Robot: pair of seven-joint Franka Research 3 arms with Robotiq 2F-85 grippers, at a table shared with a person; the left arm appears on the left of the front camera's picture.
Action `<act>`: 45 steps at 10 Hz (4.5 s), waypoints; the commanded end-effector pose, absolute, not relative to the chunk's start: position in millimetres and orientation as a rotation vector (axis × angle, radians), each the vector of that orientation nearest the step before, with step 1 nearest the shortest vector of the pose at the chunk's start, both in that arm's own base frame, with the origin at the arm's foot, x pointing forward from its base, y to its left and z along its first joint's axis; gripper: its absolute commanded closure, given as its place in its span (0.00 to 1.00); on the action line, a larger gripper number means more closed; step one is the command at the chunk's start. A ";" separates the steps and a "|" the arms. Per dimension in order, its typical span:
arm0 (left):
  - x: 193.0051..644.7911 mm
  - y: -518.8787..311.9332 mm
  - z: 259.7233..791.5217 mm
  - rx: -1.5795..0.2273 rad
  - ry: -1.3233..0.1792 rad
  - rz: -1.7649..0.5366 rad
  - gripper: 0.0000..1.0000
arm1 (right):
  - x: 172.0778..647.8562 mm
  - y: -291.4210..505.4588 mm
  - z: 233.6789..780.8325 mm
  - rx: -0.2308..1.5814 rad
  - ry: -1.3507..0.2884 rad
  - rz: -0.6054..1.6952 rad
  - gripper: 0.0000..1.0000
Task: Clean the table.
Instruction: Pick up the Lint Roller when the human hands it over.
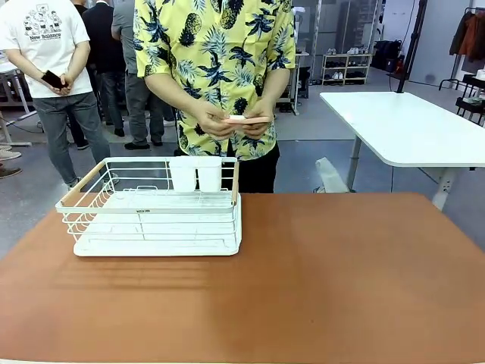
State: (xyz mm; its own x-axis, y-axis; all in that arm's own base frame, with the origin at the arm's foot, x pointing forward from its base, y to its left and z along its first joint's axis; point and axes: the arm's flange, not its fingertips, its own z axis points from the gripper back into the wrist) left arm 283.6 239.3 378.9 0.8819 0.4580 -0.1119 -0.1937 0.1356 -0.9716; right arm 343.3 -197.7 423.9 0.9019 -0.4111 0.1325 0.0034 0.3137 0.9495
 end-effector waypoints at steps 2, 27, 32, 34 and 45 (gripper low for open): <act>281.2 239.9 378.6 -1.366 -0.239 0.477 0.00 | 340.0 -195.3 428.2 1.234 -0.376 -0.287 0.00; 281.2 239.9 378.6 -1.366 -0.239 0.477 0.00 | 375.4 -99.5 470.8 1.053 -0.353 -0.536 0.00; 281.2 239.9 378.6 -1.366 -0.239 0.477 0.00 | 401.6 -49.7 468.8 1.070 -0.409 -0.532 0.00; 281.2 239.9 378.6 -1.366 -0.239 0.477 0.00 | 409.8 -34.6 464.3 1.071 -0.404 -0.531 0.00; 281.2 239.9 378.6 -1.366 -0.239 0.477 0.00 | 424.2 -24.2 451.2 1.087 -0.403 -0.528 0.38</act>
